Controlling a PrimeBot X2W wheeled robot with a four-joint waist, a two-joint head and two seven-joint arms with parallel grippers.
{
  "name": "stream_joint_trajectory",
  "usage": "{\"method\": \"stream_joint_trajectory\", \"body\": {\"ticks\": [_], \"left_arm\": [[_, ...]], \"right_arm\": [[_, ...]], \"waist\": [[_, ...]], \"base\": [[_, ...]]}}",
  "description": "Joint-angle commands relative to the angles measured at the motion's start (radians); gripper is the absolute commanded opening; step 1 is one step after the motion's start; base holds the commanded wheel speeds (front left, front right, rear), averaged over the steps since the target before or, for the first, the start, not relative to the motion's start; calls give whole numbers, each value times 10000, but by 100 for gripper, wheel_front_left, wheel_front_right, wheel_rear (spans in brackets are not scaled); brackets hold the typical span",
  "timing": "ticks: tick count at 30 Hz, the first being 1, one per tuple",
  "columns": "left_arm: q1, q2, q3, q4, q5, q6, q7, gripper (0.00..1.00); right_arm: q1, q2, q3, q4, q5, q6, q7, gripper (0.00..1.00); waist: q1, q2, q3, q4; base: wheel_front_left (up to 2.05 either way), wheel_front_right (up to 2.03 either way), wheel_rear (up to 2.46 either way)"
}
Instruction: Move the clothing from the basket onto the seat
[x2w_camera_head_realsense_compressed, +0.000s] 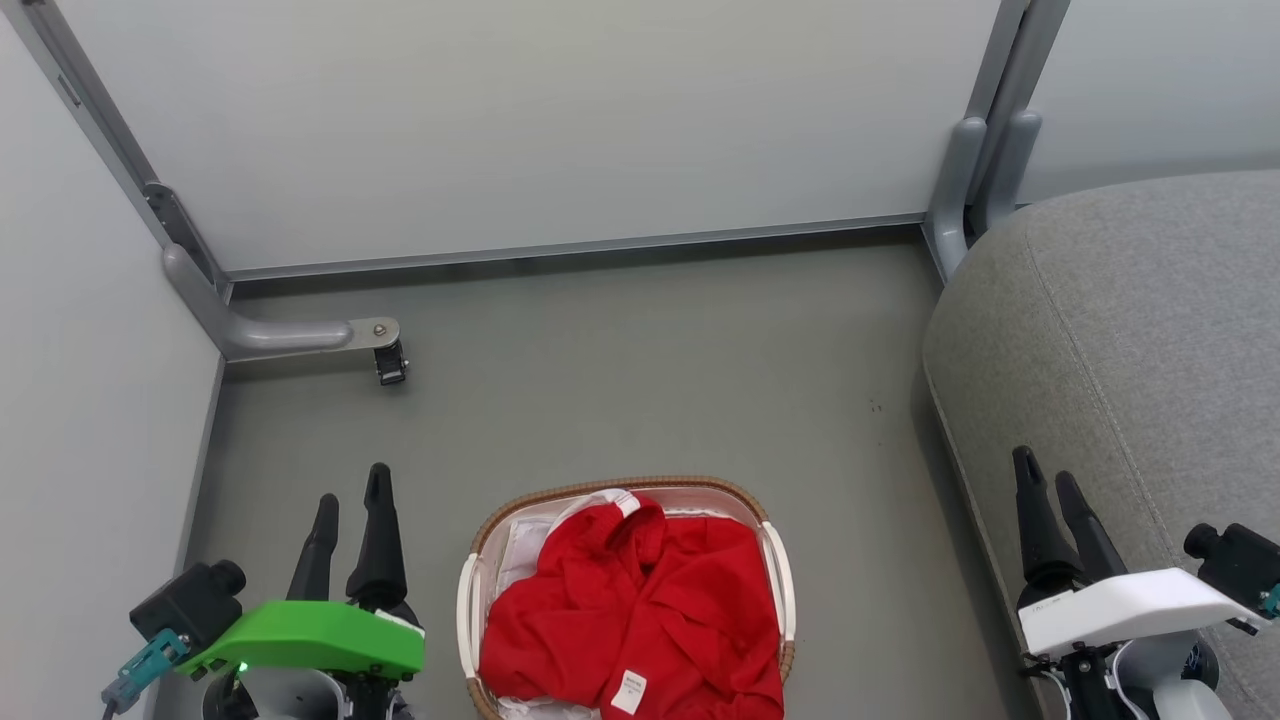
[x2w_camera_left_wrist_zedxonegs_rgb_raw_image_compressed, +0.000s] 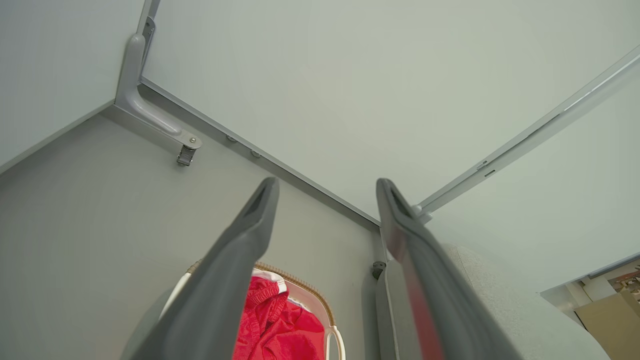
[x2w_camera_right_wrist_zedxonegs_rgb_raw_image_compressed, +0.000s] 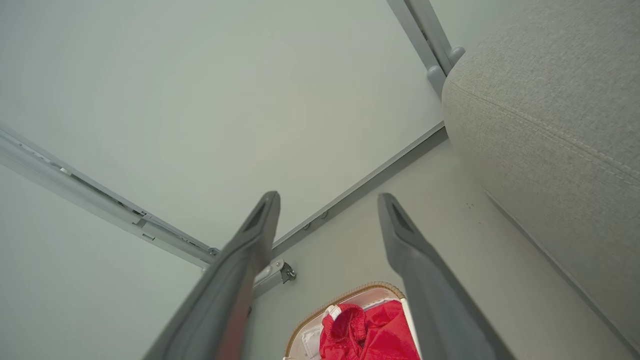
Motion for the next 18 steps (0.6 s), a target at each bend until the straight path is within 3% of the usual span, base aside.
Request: {"method": "stream_joint_trajectory", "body": {"ticks": [1, 18], "left_arm": [[40, 60, -44, -135, 347, 62, -110, 100], [176, 76, -401, -51, 2230, 269, -584, 100]], "right_arm": [[26, -65, 25, -188, -370, 3, -124, 100], [136, -86, 190, -68, -2586, 4, -597, 100]], "waist": [[0, 0, 0, 4], [0, 0, -10, 27]], "base": [[0, 0, 0], [0, 0, 0]]}}
